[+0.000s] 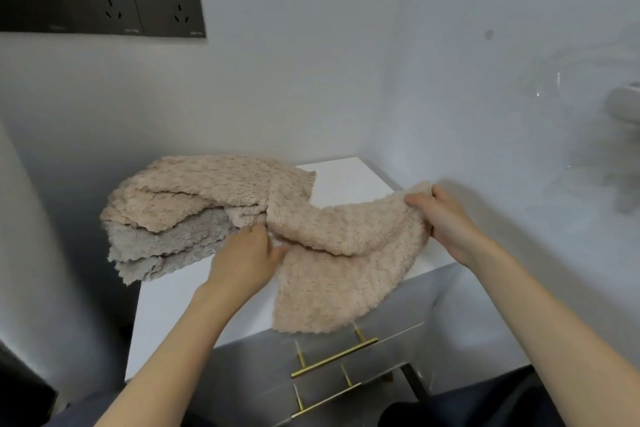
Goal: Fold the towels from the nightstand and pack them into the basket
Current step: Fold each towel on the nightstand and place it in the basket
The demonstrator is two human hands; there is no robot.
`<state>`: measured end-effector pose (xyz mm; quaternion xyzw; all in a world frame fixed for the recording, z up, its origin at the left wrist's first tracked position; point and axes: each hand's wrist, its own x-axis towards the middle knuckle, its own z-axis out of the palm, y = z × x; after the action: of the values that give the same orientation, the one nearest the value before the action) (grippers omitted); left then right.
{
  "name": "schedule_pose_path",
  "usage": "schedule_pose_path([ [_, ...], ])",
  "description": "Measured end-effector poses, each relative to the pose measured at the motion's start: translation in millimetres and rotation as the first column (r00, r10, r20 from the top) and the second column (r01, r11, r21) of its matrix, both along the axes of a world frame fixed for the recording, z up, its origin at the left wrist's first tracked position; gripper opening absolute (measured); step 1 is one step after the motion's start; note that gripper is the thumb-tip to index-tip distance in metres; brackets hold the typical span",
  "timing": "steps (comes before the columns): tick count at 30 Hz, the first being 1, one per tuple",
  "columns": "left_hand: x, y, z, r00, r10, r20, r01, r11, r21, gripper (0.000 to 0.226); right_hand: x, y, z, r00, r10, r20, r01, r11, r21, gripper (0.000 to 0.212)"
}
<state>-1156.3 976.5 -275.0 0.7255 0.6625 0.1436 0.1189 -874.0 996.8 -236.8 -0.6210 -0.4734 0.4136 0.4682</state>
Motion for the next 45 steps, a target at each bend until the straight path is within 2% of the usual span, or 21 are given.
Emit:
schedule_pose_path([
  [1, 1, 0, -2, 0.999, 0.024, -0.037, -0.026, 0.999, -0.047, 0.053, 3, -2, -2, 0.999, 0.028, 0.028, -0.027, 0.999, -0.044, 0.026],
  [3, 5, 0, -5, 0.998, 0.053, -0.014, -0.055, 0.993, -0.106, 0.076, 7, -4, -4, 0.994, 0.096, 0.055, -0.089, 0.989, -0.115, 0.032],
  [5, 12, 2, -6, 0.997, 0.064, 0.038, -0.058, 0.988, -0.141, 0.082, 8, -6, -4, 0.99, 0.137, 0.019, -0.133, 0.981, -0.141, 0.035],
  [9, 20, 6, -5, 0.99, 0.098, 0.104, -0.077, 0.979, -0.188, 0.038, 13, -6, -2, 0.995, 0.078, -0.068, -0.083, 0.994, -0.069, 0.029],
  [13, 22, 7, -8, 0.991, 0.101, 0.088, -0.087, 0.985, -0.152, 0.041, 19, -5, 1, 0.983, -0.002, -0.184, 0.01, 0.999, 0.04, 0.015],
  [14, 23, 6, -7, 0.987, 0.096, 0.126, -0.079, 0.988, -0.134, 0.039, 20, -4, 1, 0.982, -0.025, -0.189, 0.036, 0.998, 0.057, 0.011],
  [15, 22, 5, -6, 0.967, 0.091, 0.236, -0.063, 0.99, -0.124, 0.034, 21, -3, 0, 0.983, -0.051, -0.176, 0.064, 0.996, 0.068, 0.01],
  [16, 21, 3, -3, 0.912, 0.083, 0.402, -0.034, 0.991, -0.127, 0.028, 22, -2, -1, 0.986, -0.073, -0.15, 0.085, 0.994, 0.074, 0.012],
  [17, 19, 3, 2, 0.814, 0.07, 0.576, 0.0, 0.993, -0.121, 0.022, 24, -1, -4, 0.989, -0.091, -0.113, 0.099, 0.993, 0.069, 0.017],
  [19, 14, 2, 16, 0.609, 0.043, 0.792, 0.006, 0.998, -0.059, 0.011, 27, 0, -8, 0.993, -0.109, -0.043, 0.111, 0.993, 0.039, 0.026],
  [21, 5, 1, 27, 0.478, 0.018, 0.878, -0.048, 0.999, 0.006, 0.008, 29, -1, -8, 0.993, -0.117, -0.017, 0.117, 0.993, 0.027, 0.028],
  [24, -8, -1, 36, 0.372, 0.011, 0.928, -0.127, 0.991, 0.039, 0.013, 27, -3, -2, 0.984, -0.132, -0.12, 0.135, 0.991, 0.02, 0.038],
  [26, -17, -2, 39, 0.299, 0.03, 0.954, -0.118, 0.993, 0.006, 0.02, 28, -7, 5, 0.969, -0.044, -0.241, 0.047, 0.999, 0.008, 0.053],
  [28, -24, -1, 41, 0.234, 0.061, 0.97, -0.077, 0.996, -0.044, 0.035, 28, -12, 8, 0.966, 0.075, -0.247, -0.07, 0.997, 0.03, 0.064],
  [30, -28, 1, 39, 0.245, 0.063, 0.967, -0.049, 0.997, -0.052, 0.049, 27, -17, 8, 0.981, 0.151, -0.125, -0.144, 0.987, 0.068, 0.064],
  [32, -32, 1, 36, 0.332, 0.011, 0.943, -0.053, 0.999, 0.007, 0.052, 26, -20, 8, 0.986, 0.157, 0.051, -0.162, 0.981, 0.104, 0.053],
  [36, -37, -1, 34, 0.673, -0.089, 0.734, -0.136, 0.961, 0.241, 0.035, 26, -25, 7, 0.952, 0.038, 0.304, -0.108, 0.97, 0.216, 0.035],
  [38, -36, -2, 35, 0.76, -0.099, 0.643, -0.157, 0.931, 0.329, 0.025, 27, -28, 8, 0.912, -0.063, 0.405, -0.062, 0.956, 0.288, 0.025],
  [40, -34, -1, 35, 0.77, -0.119, 0.627, -0.17, 0.908, 0.382, 0.013, 26, -30, 10, 0.894, -0.118, 0.431, -0.043, 0.937, 0.345, 0.016],
  [42, -33, 1, 37, 0.732, -0.11, 0.673, -0.204, 0.907, 0.369, 0.008, 26, -29, 14, 0.895, -0.155, 0.419, -0.024, 0.919, 0.393, 0.007],
  [45, -30, -1, 45, 0.507, -0.164, 0.846, -0.157, 0.948, 0.278, 0.006, 27, -24, 19, 0.968, -0.102, 0.231, -0.004, 0.908, 0.419, 0.02],
])
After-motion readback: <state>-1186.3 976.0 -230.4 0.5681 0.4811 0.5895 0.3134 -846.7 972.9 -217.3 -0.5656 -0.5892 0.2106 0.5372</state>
